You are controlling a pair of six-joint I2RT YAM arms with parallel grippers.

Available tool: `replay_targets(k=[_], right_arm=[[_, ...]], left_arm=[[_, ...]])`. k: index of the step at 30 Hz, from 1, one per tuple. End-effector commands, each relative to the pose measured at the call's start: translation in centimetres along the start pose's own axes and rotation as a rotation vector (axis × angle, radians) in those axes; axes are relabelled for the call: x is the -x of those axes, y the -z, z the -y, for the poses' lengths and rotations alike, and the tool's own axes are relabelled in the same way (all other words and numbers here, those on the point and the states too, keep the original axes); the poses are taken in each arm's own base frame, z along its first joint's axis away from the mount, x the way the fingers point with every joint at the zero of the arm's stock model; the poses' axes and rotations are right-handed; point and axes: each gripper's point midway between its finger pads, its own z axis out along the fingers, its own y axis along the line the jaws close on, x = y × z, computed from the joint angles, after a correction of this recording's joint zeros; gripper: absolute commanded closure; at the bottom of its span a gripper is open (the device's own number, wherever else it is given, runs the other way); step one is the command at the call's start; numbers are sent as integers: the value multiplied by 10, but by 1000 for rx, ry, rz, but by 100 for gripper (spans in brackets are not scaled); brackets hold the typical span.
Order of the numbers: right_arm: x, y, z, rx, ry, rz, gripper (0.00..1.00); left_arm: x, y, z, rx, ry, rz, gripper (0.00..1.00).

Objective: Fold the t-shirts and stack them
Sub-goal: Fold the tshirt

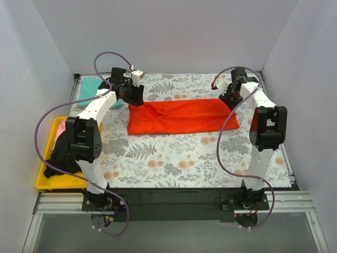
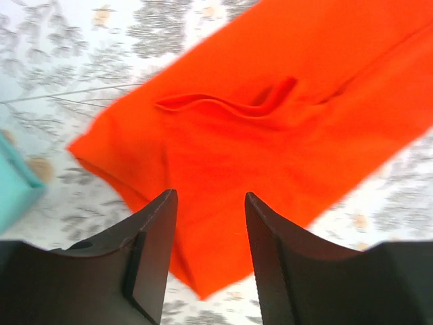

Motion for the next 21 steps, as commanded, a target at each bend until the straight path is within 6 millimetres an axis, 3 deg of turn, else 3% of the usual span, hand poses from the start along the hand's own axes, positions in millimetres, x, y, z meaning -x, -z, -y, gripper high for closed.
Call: replay_targets(k=[1,3,6,8,10,15,18,19,21], right_arm=[[28,13,-13,38,-26,75,69],[31,2,-19,60,-34,66,75],[37,-13,-23,84,-40,60,77],[35,-24,-25,98,-53,44,78],[31,-32,-26,99,-50,21,77],[9,-52,-38,132,-31,-55,78],[-5,-52,-47,139,-6,-86,79],[-19,-55,-59,165,-4,-115,79],[-25,-44,-70,178,8,-111,79]], left_arm=[[4,13,58,-164,138,26,58],[-2,-3,61,-125,154,-12,67],[-5,-28,74,-135,149,-53,77],[-14,-48,72,-118,166,-91,77],[-7,-55,69,-107,188,-96,78],[-32,-84,58,-53,204,-184,74],[-44,-95,48,-17,190,-228,74],[-44,-98,44,-3,182,-228,74],[-46,-105,33,38,146,-236,74]])
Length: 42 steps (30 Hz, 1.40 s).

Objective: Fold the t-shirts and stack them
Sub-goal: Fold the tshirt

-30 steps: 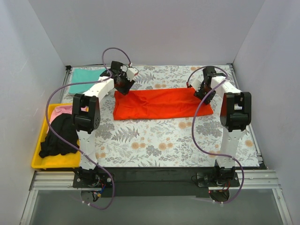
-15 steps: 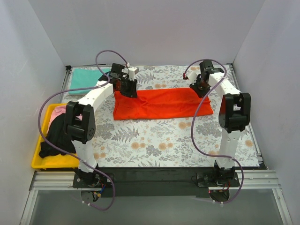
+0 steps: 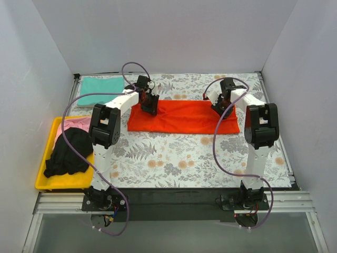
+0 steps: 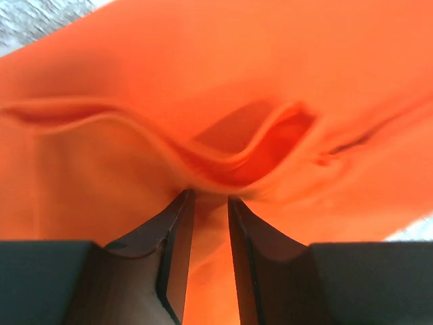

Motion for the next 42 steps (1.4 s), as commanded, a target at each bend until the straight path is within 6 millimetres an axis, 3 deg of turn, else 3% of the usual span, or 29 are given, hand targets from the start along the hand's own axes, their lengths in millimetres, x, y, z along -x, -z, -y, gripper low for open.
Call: replay_targets(k=[1,3,4,6,7,8,9,11,12,13,14,15,16,19,23,29,38,42], right_arm=[[-51,-4,-52,120,20,-121,79],[-57,10,-76,138,63,-119,79],[-69,7,-110,198,100,-152,79],[-67,24,-153,252,128,-112,78],[-59,28,-188,296,206,-107,78],[-65,38,-216,337,235,-106,79],[-52,46,-254,415,289,-68,78],[-32,67,-284,487,255,-8,78],[-17,80,-301,563,244,45,77],[-7,88,-304,590,224,72,77],[-1,99,-305,609,193,87,77],[16,111,-302,608,191,142,77],[21,115,-294,589,178,165,76],[24,118,-264,481,178,186,76],[9,99,-241,405,180,114,79],[13,88,-253,472,131,120,79],[4,60,-284,571,64,85,79],[7,49,-293,623,35,78,80]], left_arm=[[11,-2,-24,104,-53,9,74],[24,-11,-29,105,-92,16,74],[25,-24,-34,96,-90,4,74],[71,-14,-21,15,-110,95,73],[86,-13,-19,3,-109,124,73],[118,-5,-12,-20,-125,197,73],[128,-2,-6,-49,-114,225,71],[160,19,9,-93,-119,341,68],[153,17,10,-105,-92,336,68],[153,24,18,-132,-97,352,65],[174,59,29,-138,-127,449,64],[175,71,33,-143,-127,469,63],[166,86,38,-142,-126,471,62],[145,100,39,-121,-98,446,62],[95,90,41,-144,-50,318,63],[55,66,41,-148,-16,204,66],[26,16,32,-112,-5,85,72],[29,-7,21,-84,8,63,75]])
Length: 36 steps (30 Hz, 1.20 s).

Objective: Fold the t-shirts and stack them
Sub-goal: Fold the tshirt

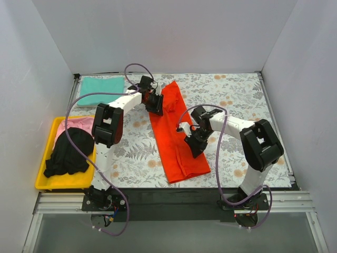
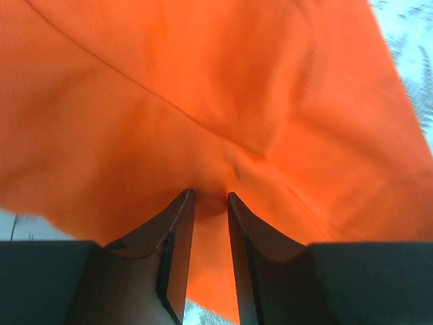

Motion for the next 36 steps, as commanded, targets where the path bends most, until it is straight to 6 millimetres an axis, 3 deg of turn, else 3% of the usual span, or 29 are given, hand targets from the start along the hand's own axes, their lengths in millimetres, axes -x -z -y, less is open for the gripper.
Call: replay_targets(k=[1,3,4,6,7,8,10,12,14,15,16,17,18,19,21,23,24,25,26,27,28,29,30,31,32,34,35,36], right_arm=[[18,-11,-4,59,-21,58,80],[27,-16,0,73,-41,72,80],[39,-14,4,70,-35,94,80],[52,-15,7,85,-38,114,79],[57,-13,8,83,-38,124,79],[70,-8,10,81,-25,149,79],[80,0,7,87,-15,177,78],[96,19,1,83,23,239,74],[108,43,-8,57,80,303,71],[114,54,-10,34,107,326,68],[117,64,-13,13,134,350,68],[122,87,-21,-28,195,398,66],[122,98,-23,-63,229,421,64],[123,109,-27,-88,268,450,61],[124,140,-35,-182,359,501,54],[125,162,-38,-261,413,533,53],[126,173,-35,-319,448,540,51],[130,185,-37,-356,486,562,47],[132,199,-44,-393,527,596,33],[133,208,-46,-427,562,615,21],[134,216,-52,-454,605,649,13],[133,217,-56,-455,639,656,2],[131,217,-64,-442,688,666,2],[128,216,-67,-442,718,667,2],[119,210,-72,-431,740,666,2],[107,196,-78,-402,810,648,1],[93,177,-75,-380,814,612,2],[85,162,-72,-382,828,565,2]], left_arm=[[20,-10,-11,31,-6,26,75],[22,-21,-12,-13,23,14,76],[16,-37,-21,-24,53,-13,76],[43,-36,-21,-57,63,25,76],[41,-49,-34,-53,81,15,76],[62,-42,-34,-55,56,63,75],[72,-37,-33,-86,-4,94,69],[81,-22,-14,-177,-45,124,60],[109,16,12,-227,-80,217,55],[112,28,23,-261,-65,231,52],[127,65,47,-341,-60,281,48],[136,84,61,-387,-72,317,46],[142,103,70,-414,-79,344,45],[146,136,84,-437,-82,381,43],[144,169,103,-496,-133,426,37],[125,204,122,-512,-209,477,35],[117,216,126,-507,-256,502,28],[108,249,141,-495,-332,563,19],[86,239,134,-473,-362,559,15],[73,242,133,-448,-390,572,14],[63,268,144,-420,-451,623,14],[41,256,136,-399,-454,599,14],[32,259,135,-368,-459,609,13],[21,276,142,-350,-506,647,13],[-10,259,136,-361,-509,577,13],[-45,258,143,-363,-673,553,12],[-78,239,137,-370,-651,472,12],[-97,235,142,-371,-729,462,12]])
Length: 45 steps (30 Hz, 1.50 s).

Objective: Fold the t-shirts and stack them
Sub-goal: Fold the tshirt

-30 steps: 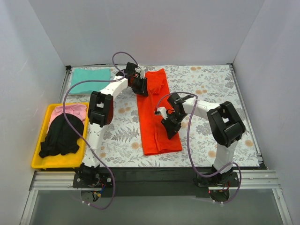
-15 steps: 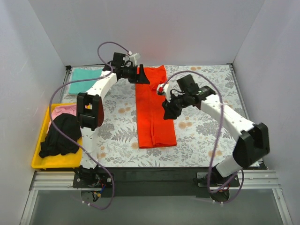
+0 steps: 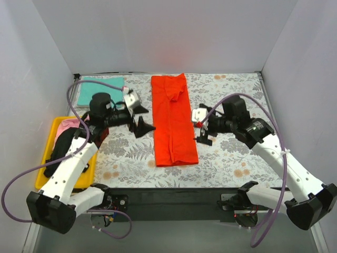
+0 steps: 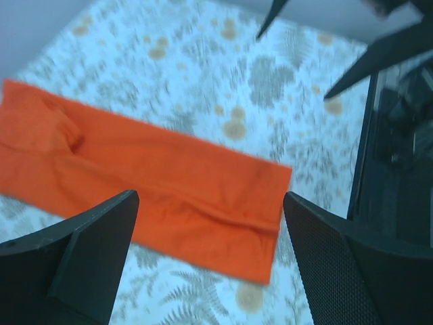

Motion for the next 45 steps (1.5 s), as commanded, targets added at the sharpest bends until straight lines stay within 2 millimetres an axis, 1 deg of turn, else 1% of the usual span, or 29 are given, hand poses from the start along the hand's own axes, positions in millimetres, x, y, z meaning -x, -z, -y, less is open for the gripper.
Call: replay_targets(k=[1,2,3,4,5,6,7,8,10,11,12,13,14,15,17,19,20,21,22,29,32,35,37,38,40,42,44,45], right_arm=[[-38,-18,-33,99,140,-71,2],[-56,-25,-42,119,142,-119,5],[-85,-33,-55,146,143,-191,7],[-102,-40,-63,176,144,-227,10],[-112,-44,-67,186,144,-248,15],[-127,-49,-78,215,131,-269,18],[-132,-55,-80,222,138,-270,20],[-136,-58,-83,227,148,-272,25],[-148,-67,-97,251,184,-277,29],[-152,-69,-103,262,194,-275,33],[-151,-73,-109,274,212,-265,35],[-155,-77,-115,283,218,-259,36],[-155,-79,-119,290,224,-257,39],[-155,-82,-124,301,238,-256,40],[-160,-89,-130,305,251,-258,43],[-165,-94,-130,300,266,-269,46],[-169,-94,-130,299,267,-277,49],[-172,-95,-128,291,276,-287,51],[-175,-96,-128,293,286,-297,52],[-183,-95,-132,312,331,-303,54],[-189,-92,-136,330,345,-312,54],[-196,-92,-142,356,349,-329,55],[-200,-92,-145,375,342,-340,57],[-202,-91,-146,379,339,-347,58],[-206,-92,-147,388,337,-361,61],[-209,-90,-149,407,331,-380,65],[-212,-89,-152,428,331,-392,70],[-216,-88,-155,445,323,-405,71]], left_arm=[[-106,2,30,-78,-57,-225,12],[-121,3,38,-91,-75,-252,14],[-155,3,59,-141,-64,-309,15],[-164,4,64,-142,-112,-321,18],[-176,3,72,-163,-127,-338,21],[-196,3,87,-202,-131,-370,23],[-206,2,90,-203,-136,-386,26],[-212,-1,88,-192,-157,-394,31],[-235,-1,97,-223,-164,-442,36],[-240,-4,94,-212,-201,-449,41],[-248,-6,100,-230,-223,-466,43],[-253,-8,100,-227,-247,-475,44],[-260,-10,94,-194,-293,-486,47],[-265,-13,97,-199,-311,-495,48],[-266,-19,94,-186,-344,-492,50],[-271,-23,90,-172,-358,-513,51],[-267,-28,88,-164,-367,-503,51],[-270,-29,85,-156,-365,-518,51],[-268,-32,84,-152,-371,-509,51],[-270,-37,76,-132,-410,-508,49],[-267,-39,76,-132,-413,-495,49],[-270,-40,75,-129,-412,-499,49],[-275,-41,73,-126,-410,-515,49],[-281,-41,72,-130,-407,-534,49],[-287,-39,73,-150,-428,-547,51],[-293,-36,79,-193,-438,-554,56],[-292,-36,81,-201,-434,-547,59],[-293,-36,81,-205,-429,-554,62]])
